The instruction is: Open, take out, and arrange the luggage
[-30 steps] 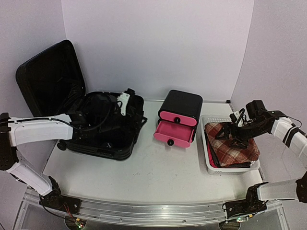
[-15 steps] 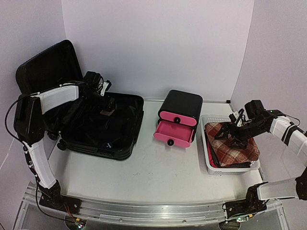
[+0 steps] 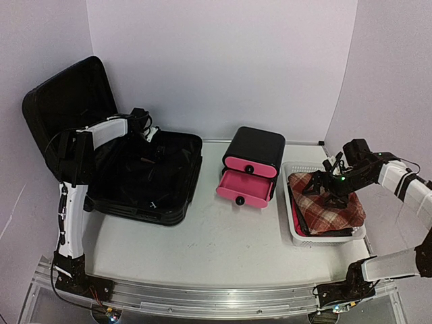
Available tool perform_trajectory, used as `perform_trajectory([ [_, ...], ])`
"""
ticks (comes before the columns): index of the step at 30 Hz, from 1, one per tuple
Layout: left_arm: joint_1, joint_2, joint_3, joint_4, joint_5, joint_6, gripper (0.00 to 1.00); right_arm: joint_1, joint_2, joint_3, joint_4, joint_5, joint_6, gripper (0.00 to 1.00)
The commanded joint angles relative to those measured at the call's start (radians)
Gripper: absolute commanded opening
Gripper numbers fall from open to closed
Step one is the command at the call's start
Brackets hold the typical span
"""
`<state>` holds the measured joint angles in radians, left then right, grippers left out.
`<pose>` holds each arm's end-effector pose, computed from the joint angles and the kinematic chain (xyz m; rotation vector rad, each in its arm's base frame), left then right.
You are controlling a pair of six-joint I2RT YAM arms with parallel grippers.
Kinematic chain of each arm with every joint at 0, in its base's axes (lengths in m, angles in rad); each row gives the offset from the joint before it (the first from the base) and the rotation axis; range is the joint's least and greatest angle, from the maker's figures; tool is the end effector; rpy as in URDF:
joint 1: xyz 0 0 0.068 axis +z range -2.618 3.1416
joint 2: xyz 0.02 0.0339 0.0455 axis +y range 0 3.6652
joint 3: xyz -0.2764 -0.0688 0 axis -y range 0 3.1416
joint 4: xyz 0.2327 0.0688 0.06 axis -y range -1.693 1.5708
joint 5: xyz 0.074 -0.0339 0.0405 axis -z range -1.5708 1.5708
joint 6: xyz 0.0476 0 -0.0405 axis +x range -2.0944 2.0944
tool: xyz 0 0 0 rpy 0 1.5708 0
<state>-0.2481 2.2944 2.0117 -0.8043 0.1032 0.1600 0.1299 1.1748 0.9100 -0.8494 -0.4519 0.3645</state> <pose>0.4831 -0.1274 0.2059 0.5718 2.5961 -0.1660 0.2008 0.0472 0.2607 0.1735 2.7098 0.7585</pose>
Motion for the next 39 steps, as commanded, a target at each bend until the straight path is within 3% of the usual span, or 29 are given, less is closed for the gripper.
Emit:
perform_trajectory([
  [1, 0.001, 0.045, 0.120, -0.047, -0.048, 0.055, 1.00, 0.002, -0.008, 0.037, 0.009, 0.019, 0.021, 0.98],
  [21, 0.031, 0.260, 0.378, -0.114, -0.119, 0.213, 1.00, 0.001, -0.021, 0.035, -0.009, 0.024, 0.058, 0.98],
  [33, 0.056, 0.298, 0.394, -0.141, 0.132, 0.157, 0.99, 0.002, -0.009, 0.040, -0.009, 0.015, 0.070, 0.98],
  [39, 0.061, 0.313, 0.414, -0.140, 0.159, 0.113, 0.93, 0.003, -0.014, 0.035, -0.008, 0.016, 0.076, 0.98],
])
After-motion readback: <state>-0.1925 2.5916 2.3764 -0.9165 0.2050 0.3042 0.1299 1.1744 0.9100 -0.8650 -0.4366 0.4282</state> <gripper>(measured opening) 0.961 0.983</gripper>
